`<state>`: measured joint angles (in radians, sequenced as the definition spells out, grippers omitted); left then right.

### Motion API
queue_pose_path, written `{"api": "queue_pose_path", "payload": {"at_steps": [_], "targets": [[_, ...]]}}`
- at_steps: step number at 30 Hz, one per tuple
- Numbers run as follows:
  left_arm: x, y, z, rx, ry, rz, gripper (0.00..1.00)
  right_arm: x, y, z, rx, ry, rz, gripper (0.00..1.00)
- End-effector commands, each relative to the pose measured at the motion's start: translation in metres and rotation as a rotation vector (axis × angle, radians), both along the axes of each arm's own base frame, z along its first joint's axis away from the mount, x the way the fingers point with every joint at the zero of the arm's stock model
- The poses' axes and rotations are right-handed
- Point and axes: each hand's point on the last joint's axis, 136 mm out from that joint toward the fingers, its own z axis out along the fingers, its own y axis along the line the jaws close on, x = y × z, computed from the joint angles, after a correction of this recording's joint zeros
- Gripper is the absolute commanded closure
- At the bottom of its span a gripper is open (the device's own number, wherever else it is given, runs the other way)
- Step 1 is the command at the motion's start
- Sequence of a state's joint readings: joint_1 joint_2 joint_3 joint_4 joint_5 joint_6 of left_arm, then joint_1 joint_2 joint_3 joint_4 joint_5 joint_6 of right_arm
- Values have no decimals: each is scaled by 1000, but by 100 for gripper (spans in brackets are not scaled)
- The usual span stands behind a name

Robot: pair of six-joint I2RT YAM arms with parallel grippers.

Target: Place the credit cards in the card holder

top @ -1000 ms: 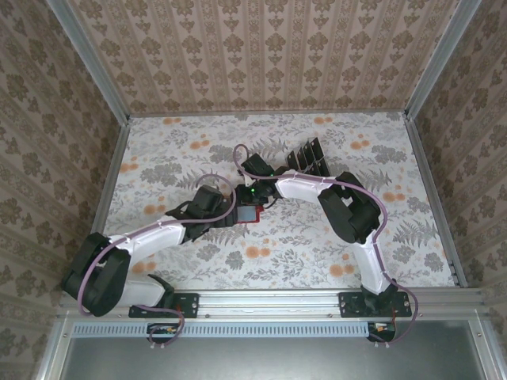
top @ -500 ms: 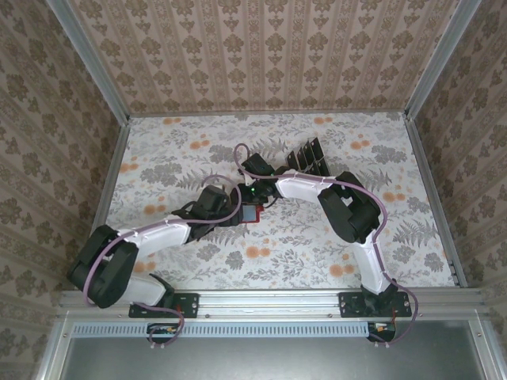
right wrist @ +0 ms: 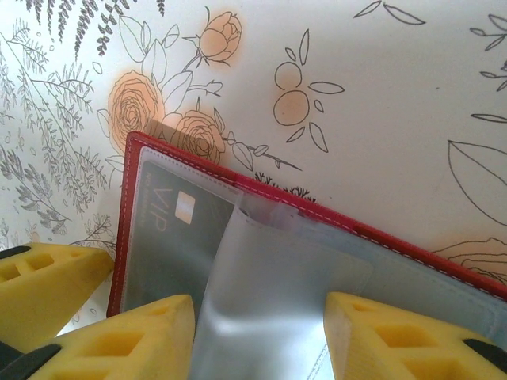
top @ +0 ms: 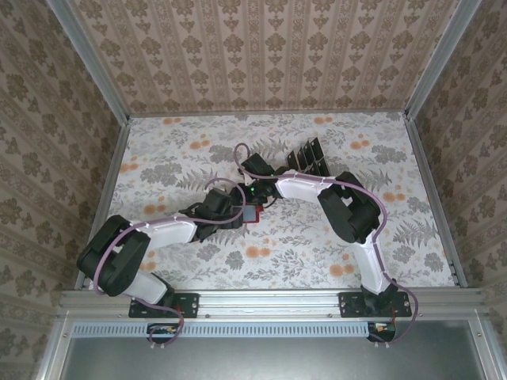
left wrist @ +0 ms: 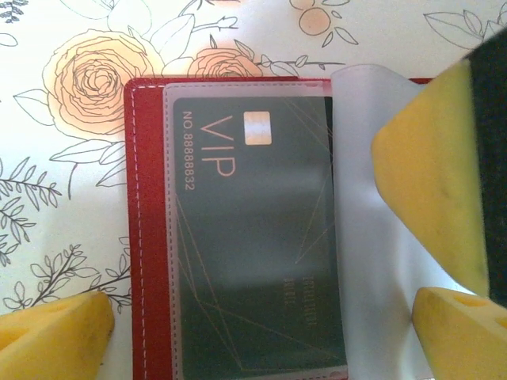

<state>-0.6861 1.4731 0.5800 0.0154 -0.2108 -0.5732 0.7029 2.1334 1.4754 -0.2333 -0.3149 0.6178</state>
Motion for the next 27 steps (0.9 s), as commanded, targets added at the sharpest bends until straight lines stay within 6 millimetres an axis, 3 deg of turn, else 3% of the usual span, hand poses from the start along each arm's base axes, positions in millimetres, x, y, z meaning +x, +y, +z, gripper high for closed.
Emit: {"api": "queue_pose_path", "payload": {"at_steps": [1,8,27], "targets": [[-6,14,-13,39,19,44,0,0,-3,29,54,-24,-32,50],[-8,16,-15,40,23,44,0,-8,-13,35,94,-24,-95,45],[-9,16,-18,45,26,41,0,-12,-10,-1,112,51,-165,44]]}}
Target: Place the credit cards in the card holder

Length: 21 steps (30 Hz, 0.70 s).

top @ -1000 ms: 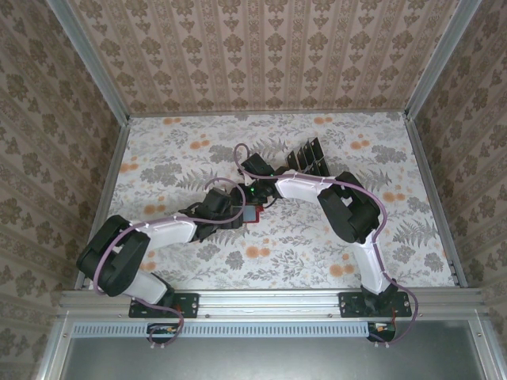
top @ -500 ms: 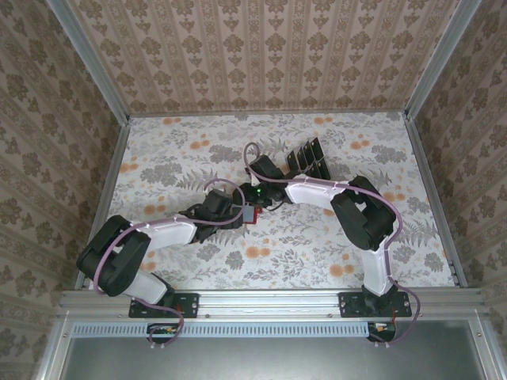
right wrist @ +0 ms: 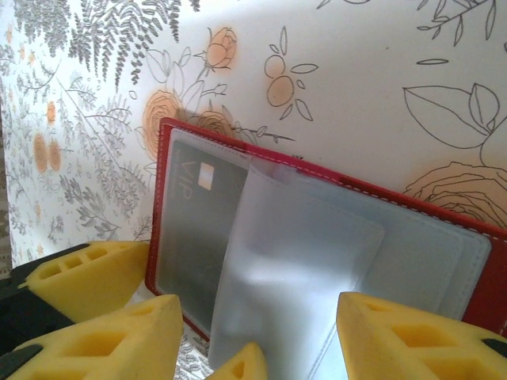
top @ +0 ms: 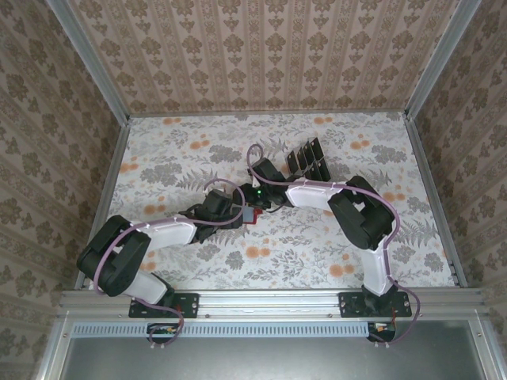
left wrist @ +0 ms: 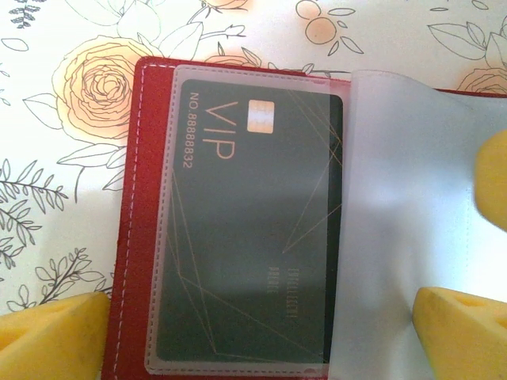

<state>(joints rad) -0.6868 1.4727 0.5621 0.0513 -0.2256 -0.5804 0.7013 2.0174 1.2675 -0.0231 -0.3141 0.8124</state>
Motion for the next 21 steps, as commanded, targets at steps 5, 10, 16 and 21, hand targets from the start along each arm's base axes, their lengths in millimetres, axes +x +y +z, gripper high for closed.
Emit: {"api": "queue_pose_path", "payload": {"at_steps": [5,10,16,21], "targets": [[-10,15,-17,51,47,27,0,-3,-4,-17,-27,37,-28,44],[-9,15,-16,47,44,29,0,-3,-5,-21,-47,53,-38,44],[-8,14,-12,44,36,28,0,-4,-3,-25,-81,76,-54,43],[-8,14,-11,45,35,25,0,-4,7,-27,-35,90,-61,43]]}}
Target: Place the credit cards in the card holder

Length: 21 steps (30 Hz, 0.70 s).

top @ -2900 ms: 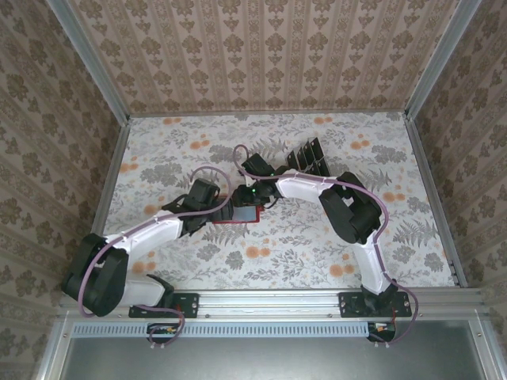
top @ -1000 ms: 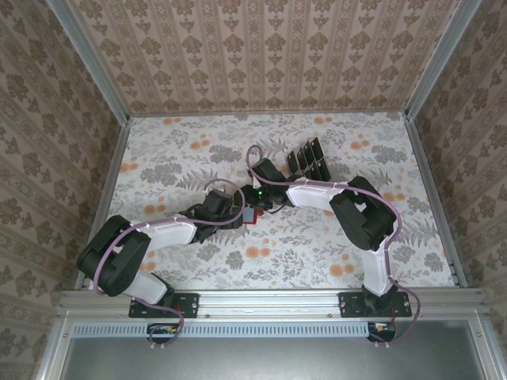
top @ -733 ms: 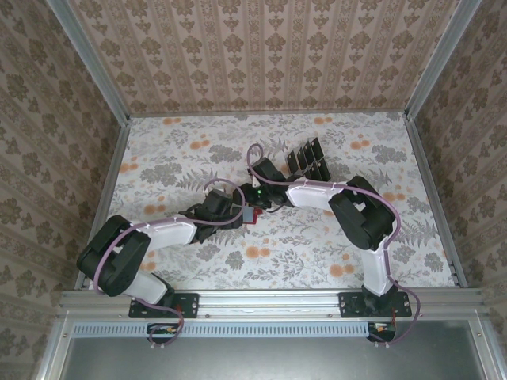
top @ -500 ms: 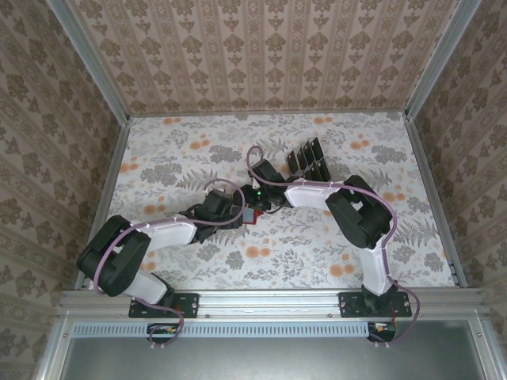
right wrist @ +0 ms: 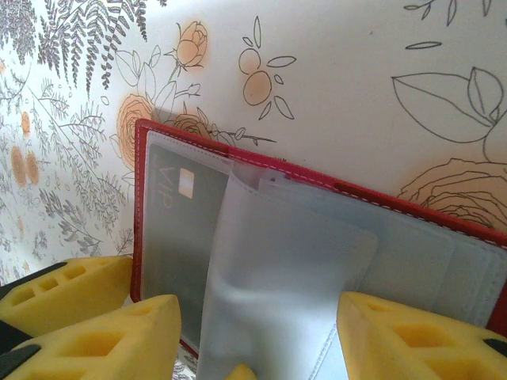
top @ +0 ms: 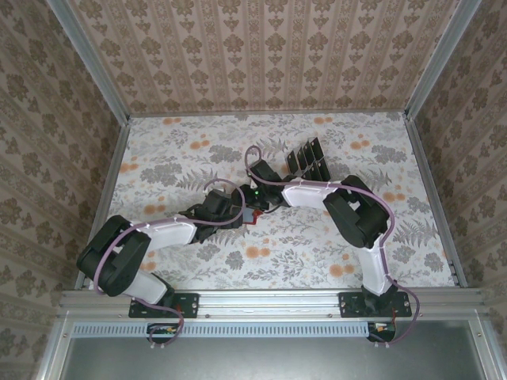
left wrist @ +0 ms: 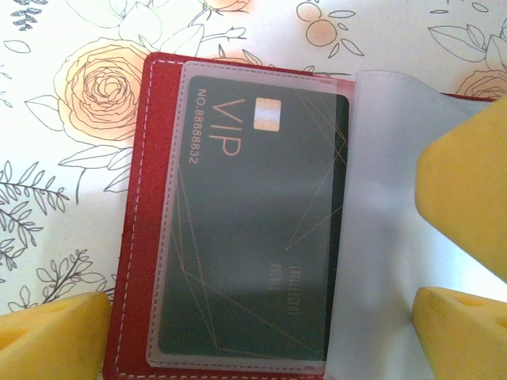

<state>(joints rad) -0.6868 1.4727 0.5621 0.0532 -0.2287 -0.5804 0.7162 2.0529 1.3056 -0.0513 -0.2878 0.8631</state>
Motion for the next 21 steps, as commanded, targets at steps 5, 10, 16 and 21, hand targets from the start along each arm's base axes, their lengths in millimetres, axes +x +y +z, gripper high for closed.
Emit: {"api": "queue_pose_path", "payload": {"at_steps": [5,10,16,21], "targets": [[-8,14,-9,42,34,23,0,-3,14,-14,66,51,-20,43],[-6,16,5,26,2,34,0,-1,20,-8,105,46,-19,43],[-5,33,30,15,-66,93,0,2,25,0,125,40,-11,43],[-3,50,42,-17,-97,149,0,2,27,5,140,35,-6,43]]}}
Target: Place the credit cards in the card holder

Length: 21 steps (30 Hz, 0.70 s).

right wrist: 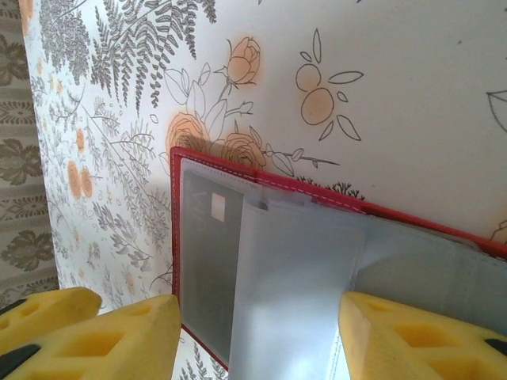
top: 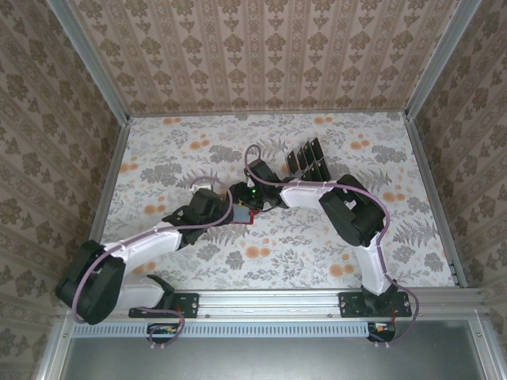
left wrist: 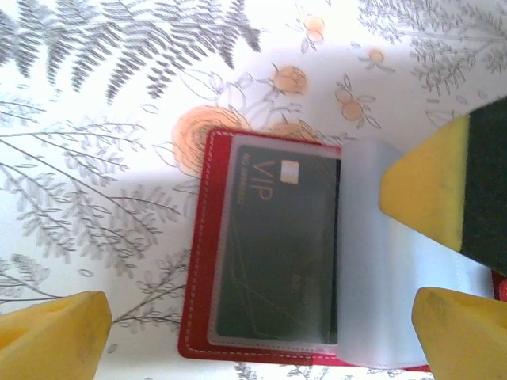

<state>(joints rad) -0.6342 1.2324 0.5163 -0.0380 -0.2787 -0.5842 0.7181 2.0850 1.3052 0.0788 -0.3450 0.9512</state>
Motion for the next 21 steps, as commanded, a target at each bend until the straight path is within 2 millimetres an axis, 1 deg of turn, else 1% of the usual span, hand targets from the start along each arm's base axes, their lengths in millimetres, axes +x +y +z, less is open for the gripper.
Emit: {"api": "queue_pose_path", "payload": {"at_steps": [1,6,12,21], "targets": [[-3,20,-1,12,6,68,0,-4,8,1,24,19,18,43],[-3,27,1,6,4,81,0,-4,12,7,43,13,22,43],[-6,28,-8,1,20,78,0,-4,19,8,54,16,31,43],[-9,20,-14,-39,29,42,0,-1,28,14,69,11,39,43]]}}
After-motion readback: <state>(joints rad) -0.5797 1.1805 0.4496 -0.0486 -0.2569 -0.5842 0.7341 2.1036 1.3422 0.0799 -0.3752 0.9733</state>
